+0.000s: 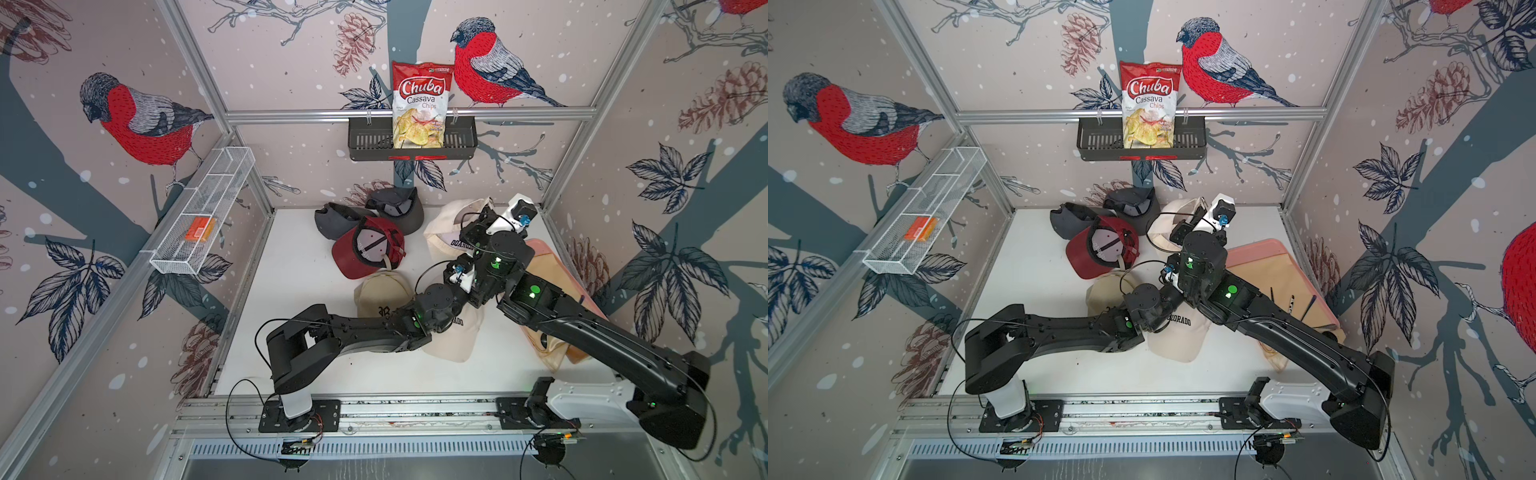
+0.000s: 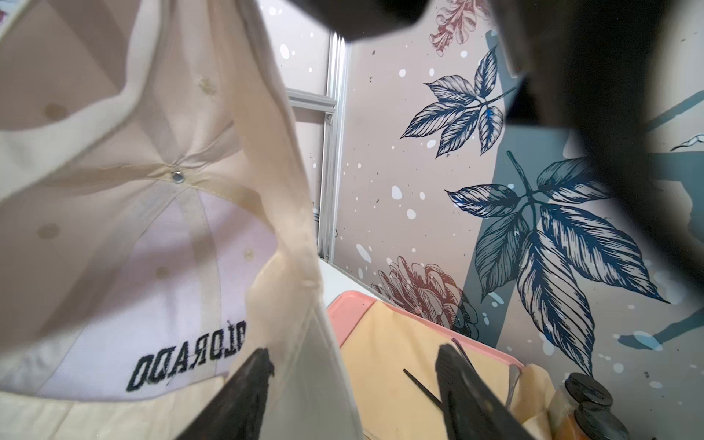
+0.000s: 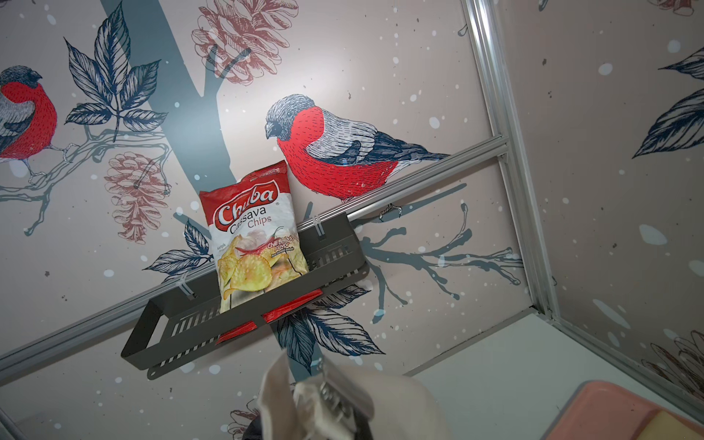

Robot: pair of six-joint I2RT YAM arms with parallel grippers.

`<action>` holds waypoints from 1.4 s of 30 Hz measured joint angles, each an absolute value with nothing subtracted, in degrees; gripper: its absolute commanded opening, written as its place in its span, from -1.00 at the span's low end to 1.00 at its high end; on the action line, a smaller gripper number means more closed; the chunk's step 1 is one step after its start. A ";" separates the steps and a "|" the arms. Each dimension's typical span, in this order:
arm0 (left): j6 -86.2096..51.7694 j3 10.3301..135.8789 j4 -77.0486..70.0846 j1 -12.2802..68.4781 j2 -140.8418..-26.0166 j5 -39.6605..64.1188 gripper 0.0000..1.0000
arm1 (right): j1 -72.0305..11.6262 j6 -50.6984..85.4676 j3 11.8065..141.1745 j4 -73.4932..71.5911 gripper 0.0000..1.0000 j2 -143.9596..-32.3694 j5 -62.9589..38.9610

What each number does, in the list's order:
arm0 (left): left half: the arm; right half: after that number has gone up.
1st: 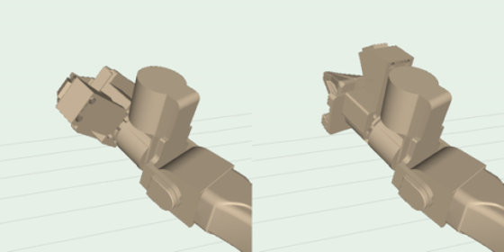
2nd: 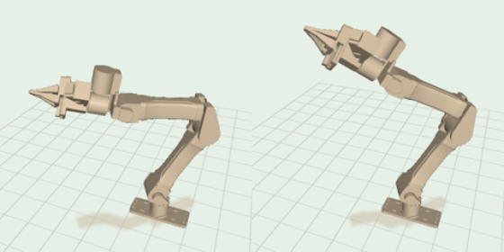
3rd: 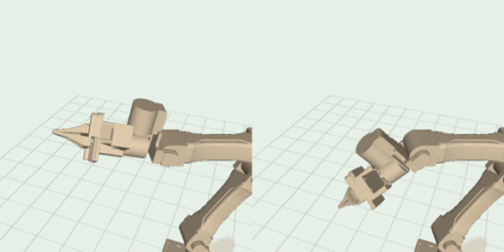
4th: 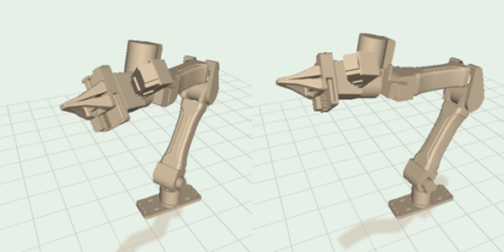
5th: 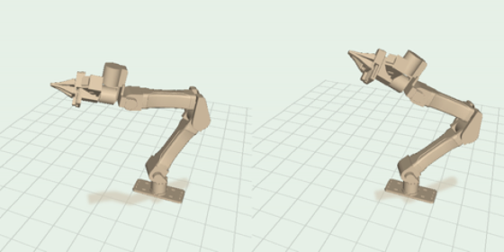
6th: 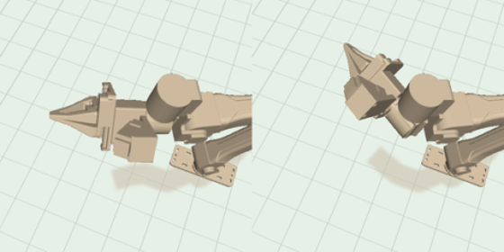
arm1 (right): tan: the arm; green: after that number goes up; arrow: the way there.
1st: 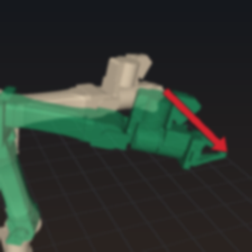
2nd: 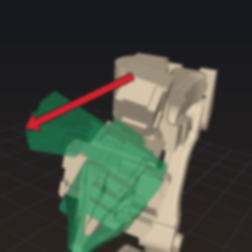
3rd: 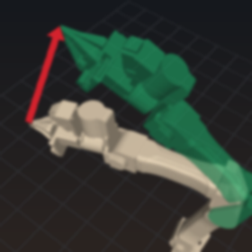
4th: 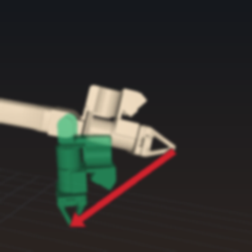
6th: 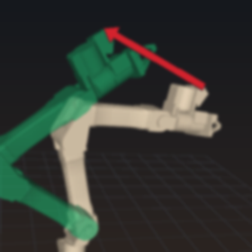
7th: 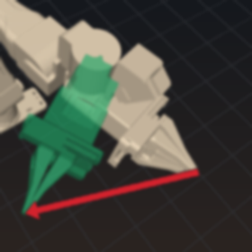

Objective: Open the adjustable buckle of the baseball cap
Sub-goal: Place the baseball cap at the center of the board.

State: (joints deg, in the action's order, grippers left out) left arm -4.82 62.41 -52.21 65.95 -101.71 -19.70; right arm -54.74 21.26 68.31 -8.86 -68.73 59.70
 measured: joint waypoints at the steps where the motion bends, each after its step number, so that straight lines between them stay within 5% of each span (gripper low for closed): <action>1: -5.50 62.72 -51.33 65.43 -101.93 -19.66 -0.04 | -54.81 21.32 68.31 -8.82 -1.00 -68.73 59.72; 6: -7.73 62.37 -46.89 62.24 -100.88 -18.94 -0.63 | -54.85 21.30 68.27 -8.86 -1.00 -68.73 59.68; 11: -8.23 60.66 -44.31 59.92 -97.82 -16.23 -0.97 | -54.33 21.08 67.85 -9.72 -1.00 -68.69 58.43; 22: -7.46 60.31 -41.12 57.21 -95.92 -7.46 -1.00 | -49.45 21.23 67.37 -9.91 -1.00 -68.93 53.69; 33: -10.55 69.10 -39.51 47.81 -102.96 9.43 -1.00 | -44.36 19.42 64.40 -10.76 0.22 -65.91 45.69; 42: -19.07 85.30 -38.89 39.33 -118.96 27.64 -1.00 | -42.57 15.97 57.84 -13.45 0.50 -60.07 36.99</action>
